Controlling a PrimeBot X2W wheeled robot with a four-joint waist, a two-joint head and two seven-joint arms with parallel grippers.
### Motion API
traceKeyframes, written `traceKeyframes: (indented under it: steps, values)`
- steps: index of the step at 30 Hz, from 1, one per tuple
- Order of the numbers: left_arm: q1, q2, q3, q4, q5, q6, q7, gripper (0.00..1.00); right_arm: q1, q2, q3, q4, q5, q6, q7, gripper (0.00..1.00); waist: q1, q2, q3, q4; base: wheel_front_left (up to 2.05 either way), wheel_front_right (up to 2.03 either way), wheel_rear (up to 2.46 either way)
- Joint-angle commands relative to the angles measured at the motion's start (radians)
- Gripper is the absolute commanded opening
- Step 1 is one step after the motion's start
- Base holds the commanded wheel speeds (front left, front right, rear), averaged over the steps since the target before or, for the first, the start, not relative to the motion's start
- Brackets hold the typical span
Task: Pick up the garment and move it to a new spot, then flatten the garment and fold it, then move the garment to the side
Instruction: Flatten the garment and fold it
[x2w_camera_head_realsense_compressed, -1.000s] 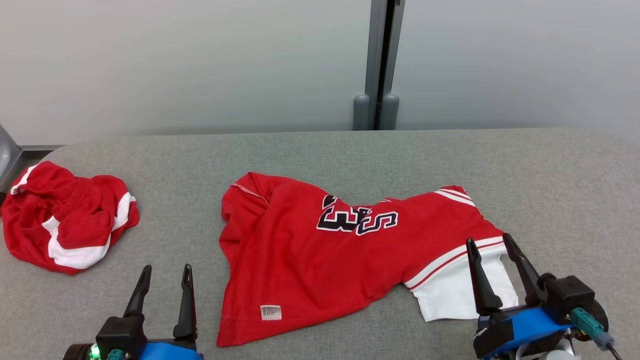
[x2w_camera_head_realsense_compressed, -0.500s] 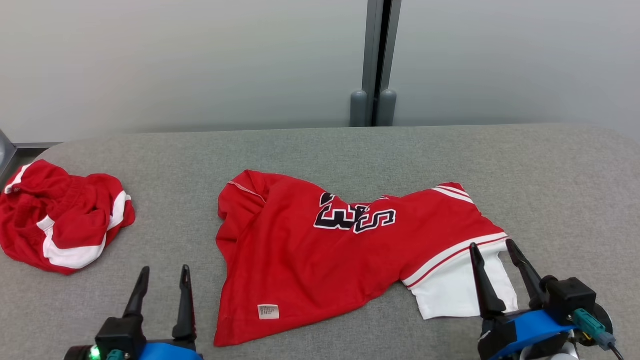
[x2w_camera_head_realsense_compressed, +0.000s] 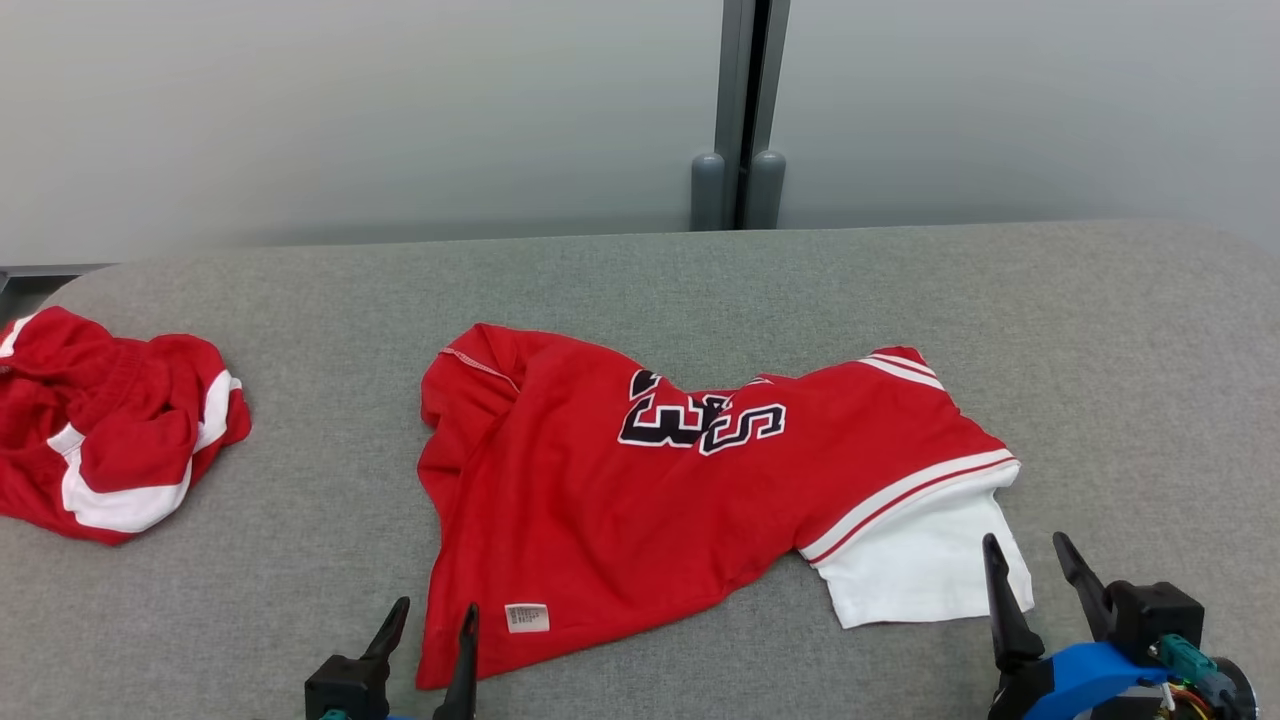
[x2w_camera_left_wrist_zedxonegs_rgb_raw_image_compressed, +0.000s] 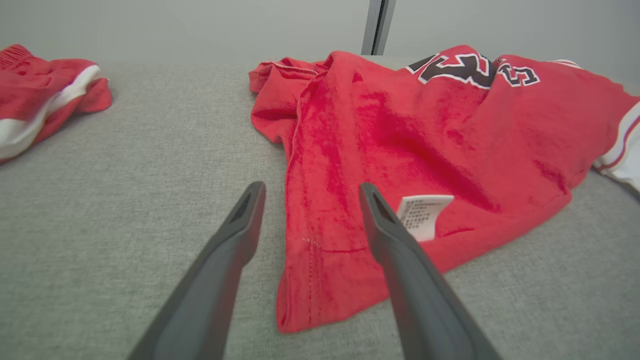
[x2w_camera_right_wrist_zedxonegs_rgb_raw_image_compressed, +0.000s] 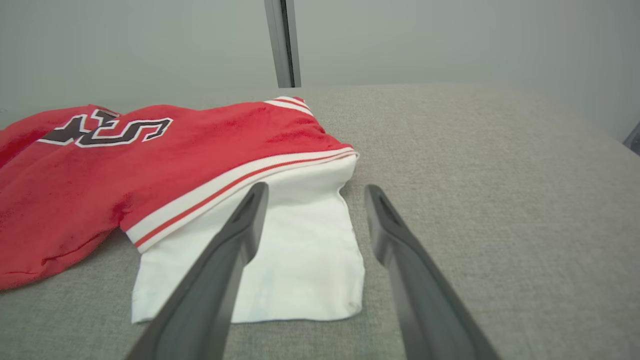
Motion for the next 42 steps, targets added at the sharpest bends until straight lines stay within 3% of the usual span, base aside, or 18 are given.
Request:
traceKeyframes:
  steps: [1,14,38,39,41,42]
  values:
    - [-0.024,0.001,-0.006,0.026,-0.005,-0.007,-0.003,1.0,-0.022,-0.001,-0.004,0.028,-0.007,0.001,-0.007,1.0,0.0,-0.0001,0.006,-0.001,0.0,0.0,0.0]
    - [-0.083,-0.003,-0.051,0.144,-0.04,-0.017,-0.003,1.0,-0.066,-0.002,-0.022,0.206,-0.01,0.001,-0.025,1.0,0.0,-0.0001,0.03,-0.007,0.0,0.0,0.0]
    - [-0.122,0.003,-0.125,0.143,-0.05,-0.019,-0.003,1.0,-0.122,-0.001,0.003,0.325,0.028,0.001,-0.025,1.0,0.0,-0.0001,0.068,-0.001,0.0,0.0,0.0]
    - [-0.127,0.004,-0.129,0.151,-0.051,-0.019,-0.003,0.76,-0.126,0.0,0.009,0.328,0.037,0.001,-0.024,0.82,0.0,-0.0001,0.068,-0.001,0.0,0.0,0.0]
    - [-0.137,0.006,-0.136,0.163,-0.059,-0.019,-0.003,0.0,-0.131,0.0,0.021,0.331,0.048,0.001,-0.024,0.0,0.0,-0.0001,0.068,-0.002,0.0,0.0,0.0]
    - [-0.141,0.007,-0.139,0.165,-0.061,-0.019,-0.003,0.0,-0.131,0.0,0.026,0.33,0.052,0.001,-0.024,0.0,0.0,-0.0001,0.068,-0.003,0.0,0.0,0.0]
